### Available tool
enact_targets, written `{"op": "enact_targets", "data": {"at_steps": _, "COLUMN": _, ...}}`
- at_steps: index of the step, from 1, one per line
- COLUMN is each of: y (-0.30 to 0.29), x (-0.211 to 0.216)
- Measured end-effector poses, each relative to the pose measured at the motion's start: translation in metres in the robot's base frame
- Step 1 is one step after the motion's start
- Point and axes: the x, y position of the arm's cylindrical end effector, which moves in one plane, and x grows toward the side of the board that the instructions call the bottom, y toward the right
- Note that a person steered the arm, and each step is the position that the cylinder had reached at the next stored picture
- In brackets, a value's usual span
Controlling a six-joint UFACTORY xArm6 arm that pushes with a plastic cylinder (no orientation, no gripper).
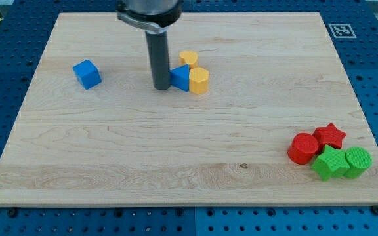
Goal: Separate the yellow hexagon from the blue triangle
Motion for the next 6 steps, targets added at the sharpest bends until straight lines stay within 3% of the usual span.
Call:
{"op": "enact_targets", "data": {"at_steps": 3, "y": 0.096, "x": -0.002}}
{"op": "enact_targets", "data": {"at_steps": 6, "y": 0.205, "x": 0.028}}
